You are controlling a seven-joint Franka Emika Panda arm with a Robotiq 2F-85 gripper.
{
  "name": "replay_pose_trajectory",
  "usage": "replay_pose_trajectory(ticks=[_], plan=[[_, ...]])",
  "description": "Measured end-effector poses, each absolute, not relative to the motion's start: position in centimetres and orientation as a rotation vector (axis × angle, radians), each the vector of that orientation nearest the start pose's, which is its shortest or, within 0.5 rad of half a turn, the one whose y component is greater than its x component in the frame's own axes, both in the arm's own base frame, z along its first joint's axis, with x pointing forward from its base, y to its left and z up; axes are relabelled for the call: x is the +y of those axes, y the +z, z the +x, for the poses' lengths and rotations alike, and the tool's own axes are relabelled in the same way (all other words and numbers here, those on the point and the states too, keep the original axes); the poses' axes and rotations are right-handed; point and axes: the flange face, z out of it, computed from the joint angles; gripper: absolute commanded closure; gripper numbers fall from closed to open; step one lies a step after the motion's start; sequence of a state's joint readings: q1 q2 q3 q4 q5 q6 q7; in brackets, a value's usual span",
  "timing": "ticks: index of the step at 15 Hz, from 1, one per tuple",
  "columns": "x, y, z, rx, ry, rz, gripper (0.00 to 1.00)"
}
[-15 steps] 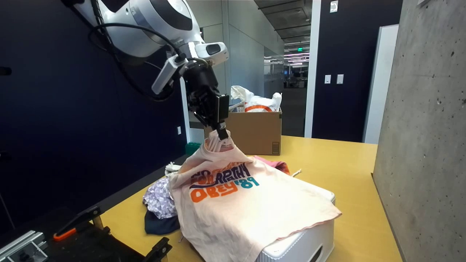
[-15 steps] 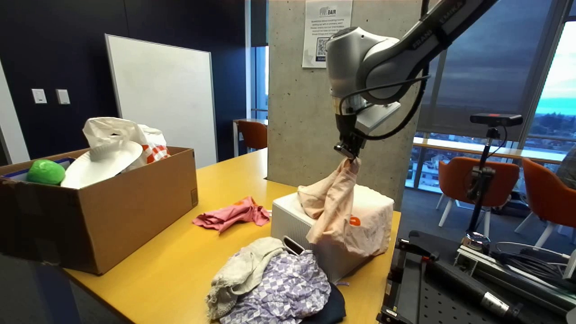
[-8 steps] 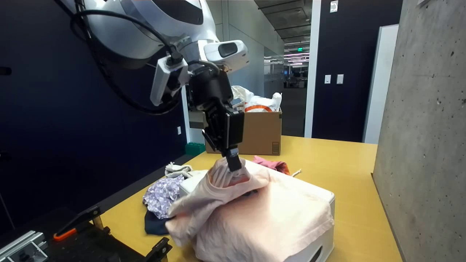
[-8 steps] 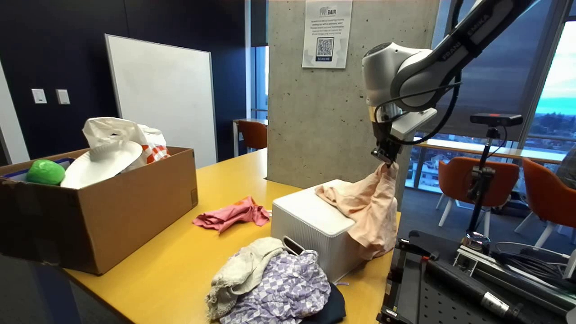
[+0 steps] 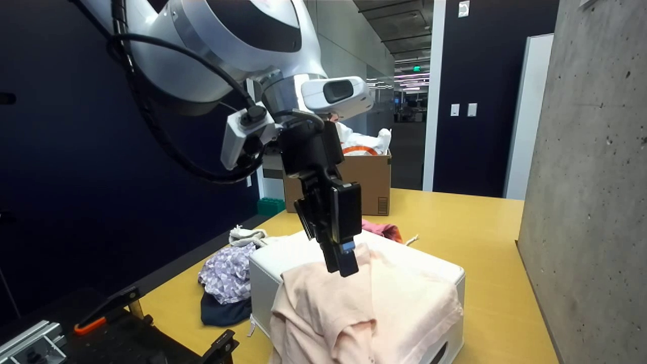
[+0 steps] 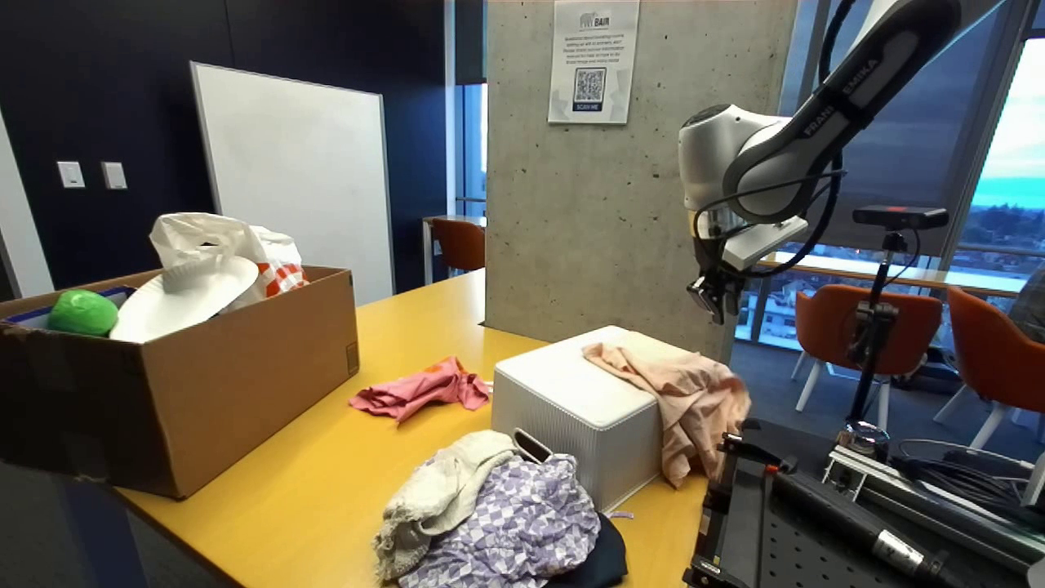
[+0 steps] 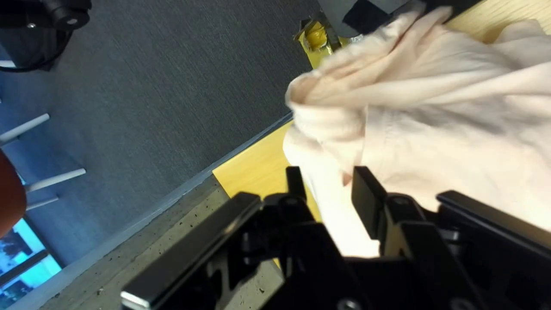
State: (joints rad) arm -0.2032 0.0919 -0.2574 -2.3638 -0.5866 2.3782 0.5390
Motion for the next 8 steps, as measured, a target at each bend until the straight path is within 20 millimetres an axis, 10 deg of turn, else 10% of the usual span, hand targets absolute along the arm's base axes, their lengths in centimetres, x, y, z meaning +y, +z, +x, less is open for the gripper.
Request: replay_pose_trajectory(ticks=[5,8], plan=[[-22.77,28.63,44.62,1.000,0.070,-3.400,0.00],[-22.16,29.17,45.38,1.008,-0.021,-3.363,0.00]])
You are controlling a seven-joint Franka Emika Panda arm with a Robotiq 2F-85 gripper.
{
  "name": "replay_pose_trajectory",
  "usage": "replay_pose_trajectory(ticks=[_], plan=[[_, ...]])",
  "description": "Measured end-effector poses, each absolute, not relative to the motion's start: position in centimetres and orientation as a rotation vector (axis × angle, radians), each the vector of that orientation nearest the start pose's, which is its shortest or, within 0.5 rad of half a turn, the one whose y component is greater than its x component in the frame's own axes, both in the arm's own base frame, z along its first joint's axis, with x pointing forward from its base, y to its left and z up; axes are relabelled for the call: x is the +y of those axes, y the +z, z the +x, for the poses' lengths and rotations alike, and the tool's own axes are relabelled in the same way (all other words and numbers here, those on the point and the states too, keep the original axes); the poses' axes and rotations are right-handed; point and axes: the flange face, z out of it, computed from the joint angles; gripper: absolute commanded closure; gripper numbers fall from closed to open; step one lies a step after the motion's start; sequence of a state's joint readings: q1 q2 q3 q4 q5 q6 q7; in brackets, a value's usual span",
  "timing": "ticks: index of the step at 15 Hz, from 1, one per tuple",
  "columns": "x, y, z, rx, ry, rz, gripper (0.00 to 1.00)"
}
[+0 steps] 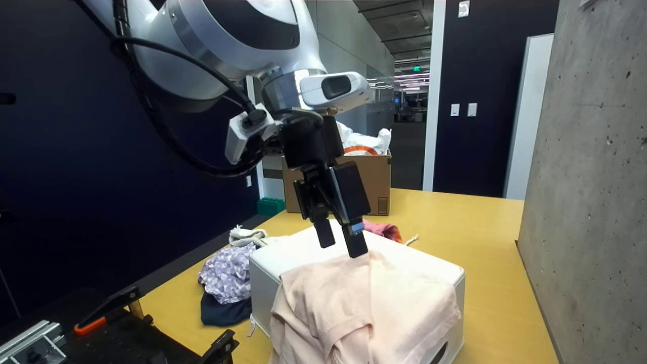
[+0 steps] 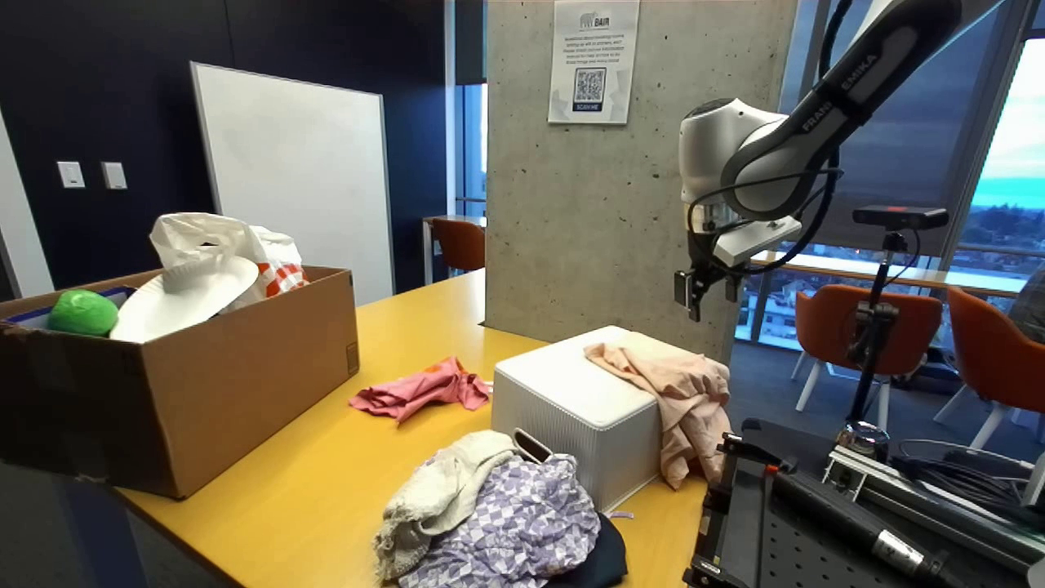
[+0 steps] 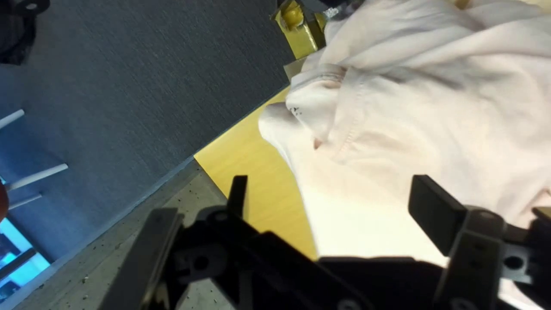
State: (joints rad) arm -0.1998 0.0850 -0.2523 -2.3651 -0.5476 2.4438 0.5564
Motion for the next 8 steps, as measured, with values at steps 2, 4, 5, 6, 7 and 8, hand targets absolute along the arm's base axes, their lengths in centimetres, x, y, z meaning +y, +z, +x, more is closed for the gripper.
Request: replay_pose_trajectory(ticks=[2,4,5,6,7,8], plan=[[-21.4,29.3,46.3,1.008,-0.111,-3.312,0.00],[-20.4,29.0,47.3,0.989,-0.200,-3.252,0.00],[-19.9,28.6,47.8,0.976,-0.236,-3.226,0.00],[-19.4,28.1,48.3,0.961,-0.265,-3.202,0.00],[-19.0,27.6,48.6,0.946,-0.285,-3.183,0.00],[-18.6,26.9,49.0,0.930,-0.296,-3.166,0.00]])
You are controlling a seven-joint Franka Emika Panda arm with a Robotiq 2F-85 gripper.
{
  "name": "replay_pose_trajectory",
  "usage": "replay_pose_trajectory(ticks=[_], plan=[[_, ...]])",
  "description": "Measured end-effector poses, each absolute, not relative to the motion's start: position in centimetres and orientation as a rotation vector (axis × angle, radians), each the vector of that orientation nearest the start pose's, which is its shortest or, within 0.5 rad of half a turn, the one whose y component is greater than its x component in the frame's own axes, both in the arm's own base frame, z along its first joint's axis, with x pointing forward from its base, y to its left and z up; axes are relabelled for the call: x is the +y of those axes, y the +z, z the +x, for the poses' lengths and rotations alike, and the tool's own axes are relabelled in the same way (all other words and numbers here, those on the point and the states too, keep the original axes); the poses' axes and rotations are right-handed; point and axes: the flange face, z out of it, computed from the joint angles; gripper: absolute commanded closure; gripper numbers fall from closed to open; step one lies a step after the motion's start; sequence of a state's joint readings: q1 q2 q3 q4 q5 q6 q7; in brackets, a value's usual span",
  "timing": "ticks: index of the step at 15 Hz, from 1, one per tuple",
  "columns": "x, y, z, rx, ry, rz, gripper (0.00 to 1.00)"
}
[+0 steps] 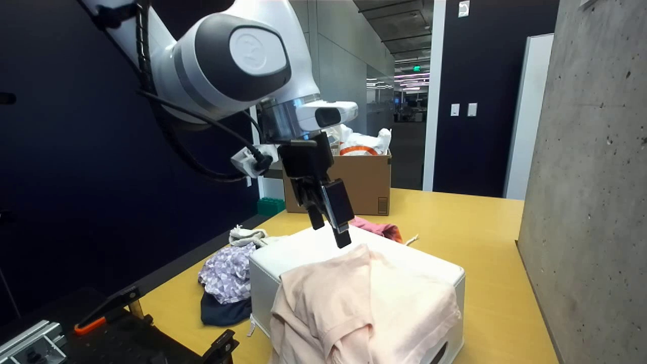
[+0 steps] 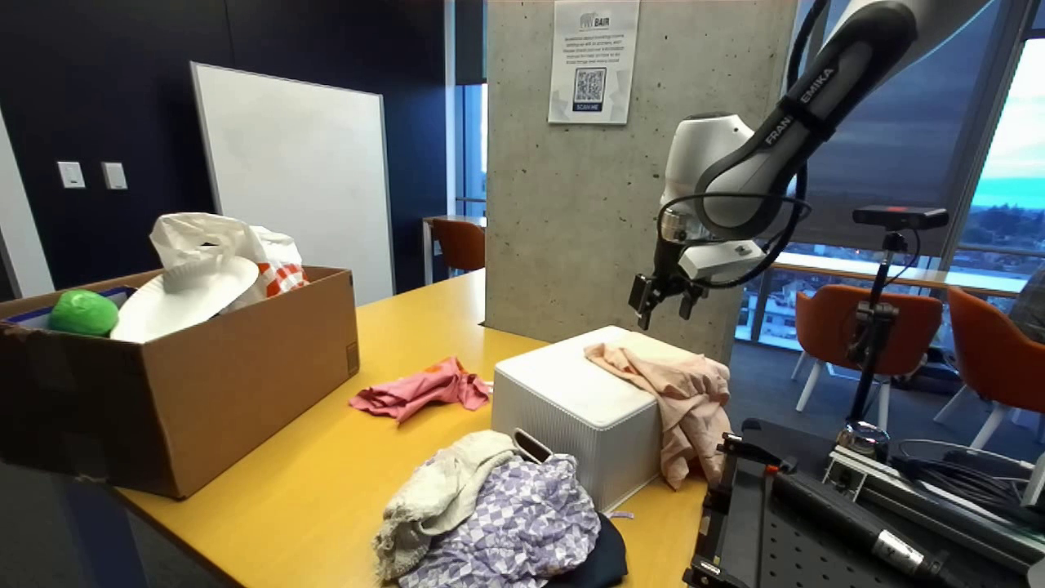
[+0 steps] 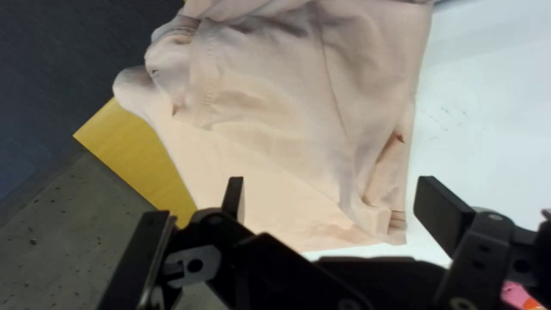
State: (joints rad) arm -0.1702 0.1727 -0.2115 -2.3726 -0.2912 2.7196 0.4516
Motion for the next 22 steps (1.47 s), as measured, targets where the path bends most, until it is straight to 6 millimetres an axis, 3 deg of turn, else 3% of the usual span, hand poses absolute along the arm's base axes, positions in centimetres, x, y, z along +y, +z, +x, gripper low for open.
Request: replay_pose_trajectory(ticks=[3,11,22], plan=[[-18.0,25.1,49.5,0.898,-0.291,-3.128,0.00],[-19.3,20.2,49.1,0.915,-0.207,-3.046,0.00],[-21.0,17.3,52.3,0.815,-0.266,-2.923,0.00]])
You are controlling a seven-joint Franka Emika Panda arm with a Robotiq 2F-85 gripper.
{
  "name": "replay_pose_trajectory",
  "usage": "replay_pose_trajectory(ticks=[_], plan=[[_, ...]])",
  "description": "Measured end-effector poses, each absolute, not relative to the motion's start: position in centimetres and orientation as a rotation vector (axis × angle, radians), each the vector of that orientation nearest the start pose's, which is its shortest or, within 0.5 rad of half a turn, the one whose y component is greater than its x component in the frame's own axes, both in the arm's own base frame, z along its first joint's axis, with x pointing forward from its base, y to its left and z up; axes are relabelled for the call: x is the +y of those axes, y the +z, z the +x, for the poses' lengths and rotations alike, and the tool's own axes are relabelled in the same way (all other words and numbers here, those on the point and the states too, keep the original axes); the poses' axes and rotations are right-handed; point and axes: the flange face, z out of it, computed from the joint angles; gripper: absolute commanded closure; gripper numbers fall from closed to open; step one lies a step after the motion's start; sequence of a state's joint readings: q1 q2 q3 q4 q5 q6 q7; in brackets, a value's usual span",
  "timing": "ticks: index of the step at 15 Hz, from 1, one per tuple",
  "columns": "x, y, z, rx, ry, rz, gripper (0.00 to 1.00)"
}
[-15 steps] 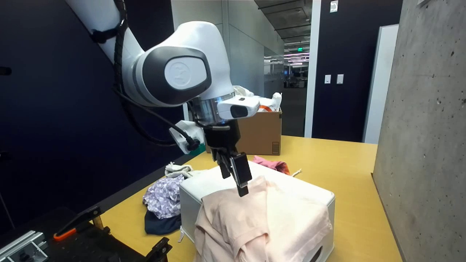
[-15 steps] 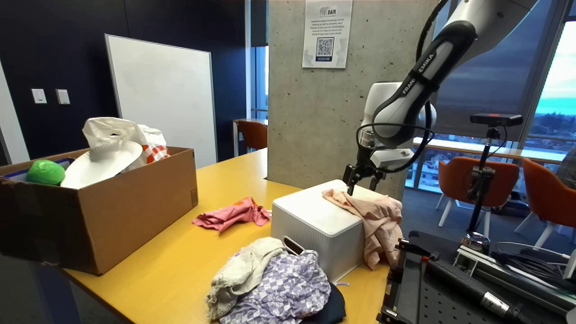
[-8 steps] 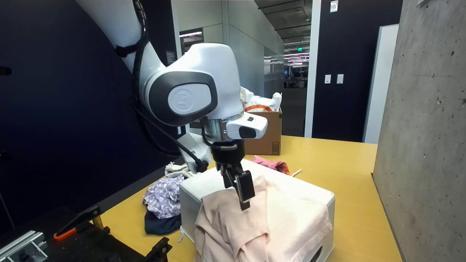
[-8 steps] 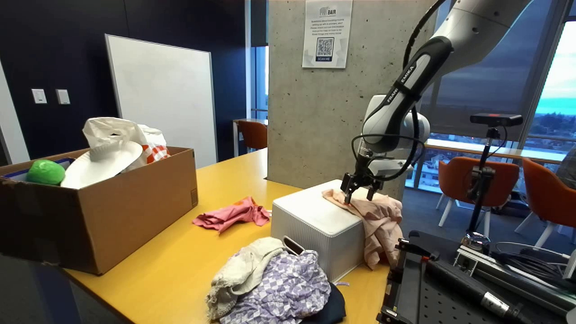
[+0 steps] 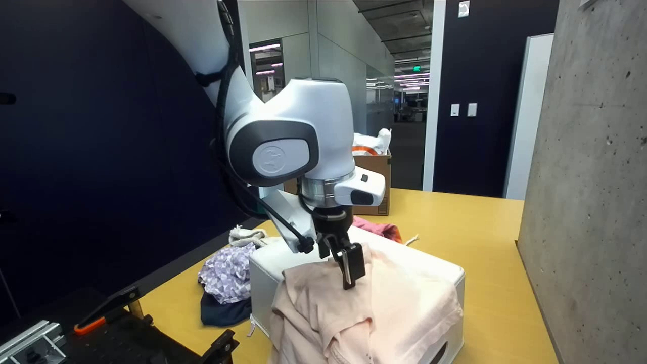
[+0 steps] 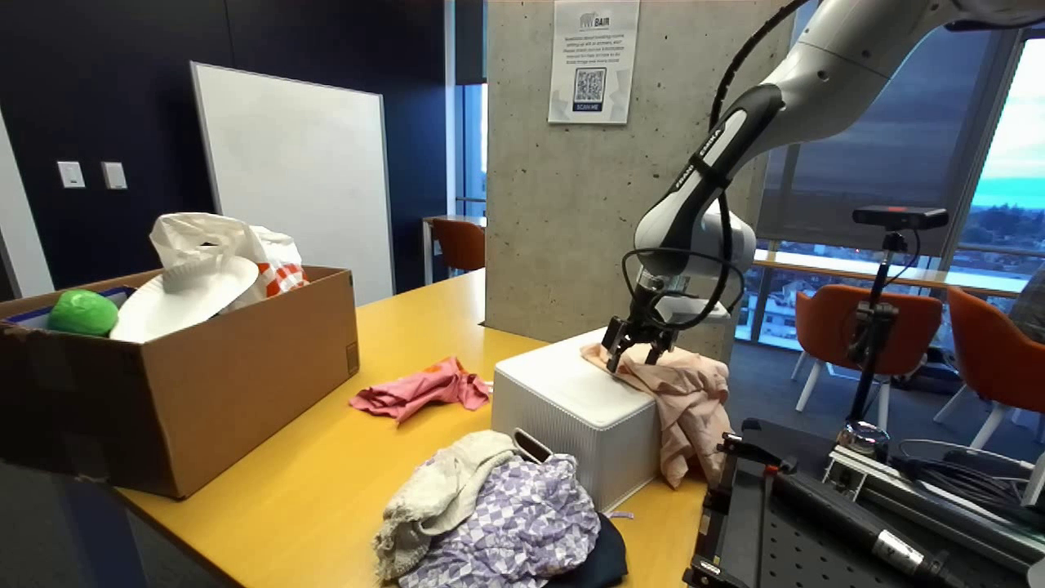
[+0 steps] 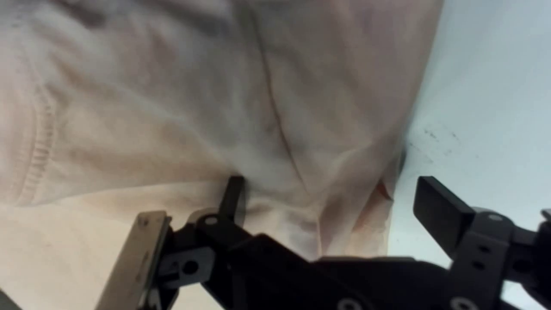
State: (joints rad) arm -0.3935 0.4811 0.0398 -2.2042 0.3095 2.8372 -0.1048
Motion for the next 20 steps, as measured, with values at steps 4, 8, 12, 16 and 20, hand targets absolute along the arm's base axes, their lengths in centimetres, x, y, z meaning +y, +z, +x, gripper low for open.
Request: replay_pose_trajectory(ticks=[4,8,12,16,20], plan=[[-20.6,17.8,54.0,0.747,-0.315,-2.897,0.00],[-20.5,17.7,55.6,0.680,-0.335,-2.879,0.00],[-20.8,16.7,56.2,0.628,-0.334,-2.872,0.00],[-20.6,16.6,57.1,0.579,-0.337,-2.872,0.00],[-20.5,17.2,58.4,0.540,-0.320,-2.859,0.00]])
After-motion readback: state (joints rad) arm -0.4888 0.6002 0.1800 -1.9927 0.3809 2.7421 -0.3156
